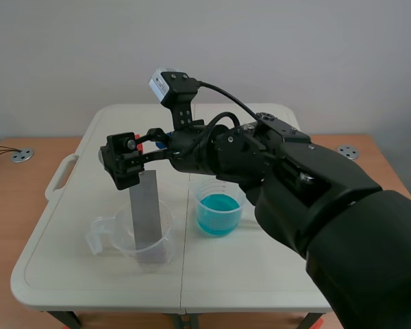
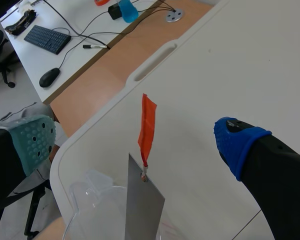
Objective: Hold the metal plate by the orange handle, dip it into the blue solution, take it out and point at it, then put the plate back in the beaker on the left.
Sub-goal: 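Lift the metal plate out of the left beaker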
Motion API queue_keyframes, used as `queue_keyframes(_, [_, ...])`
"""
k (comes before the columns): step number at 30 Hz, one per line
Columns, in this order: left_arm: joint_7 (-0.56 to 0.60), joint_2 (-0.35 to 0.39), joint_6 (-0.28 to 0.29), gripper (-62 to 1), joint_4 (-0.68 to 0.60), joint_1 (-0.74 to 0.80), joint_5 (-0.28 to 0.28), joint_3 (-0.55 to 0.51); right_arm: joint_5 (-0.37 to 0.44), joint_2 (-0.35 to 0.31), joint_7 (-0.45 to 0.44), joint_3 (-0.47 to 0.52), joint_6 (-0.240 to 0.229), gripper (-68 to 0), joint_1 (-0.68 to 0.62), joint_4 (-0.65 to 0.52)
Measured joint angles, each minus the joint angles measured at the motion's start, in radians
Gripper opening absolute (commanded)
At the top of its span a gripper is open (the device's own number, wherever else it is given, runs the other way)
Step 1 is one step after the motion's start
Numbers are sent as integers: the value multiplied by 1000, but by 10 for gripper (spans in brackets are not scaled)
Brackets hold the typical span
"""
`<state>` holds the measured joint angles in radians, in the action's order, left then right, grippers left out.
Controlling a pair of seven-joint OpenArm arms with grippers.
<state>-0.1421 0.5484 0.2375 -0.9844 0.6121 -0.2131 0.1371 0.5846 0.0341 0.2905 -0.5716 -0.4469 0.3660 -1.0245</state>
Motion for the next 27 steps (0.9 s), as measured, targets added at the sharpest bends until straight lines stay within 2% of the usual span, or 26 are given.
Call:
queue_keyframes(4, [0, 0, 0, -517, 0, 0, 0, 0, 0, 17, 1, 0, -39, -12, 5, 16])
queue_keyframes(11, [0, 0, 0, -517, 0, 0, 0, 0, 9, 21, 3, -3, -61, -18, 5, 16])
queue_keyframes(13, [0, 0, 0, -517, 0, 0, 0, 0, 9, 21, 3, -3, -74, -64, 5, 16])
queue_keyframes(20, [0, 0, 0, -517, 0, 0, 0, 0, 8, 21, 3, -3, -73, -239, 5, 16])
queue_keyframes(27, [0, 0, 0, -517, 0, 0, 0, 0, 8, 21, 3, -3, -73, -363, 5, 16])
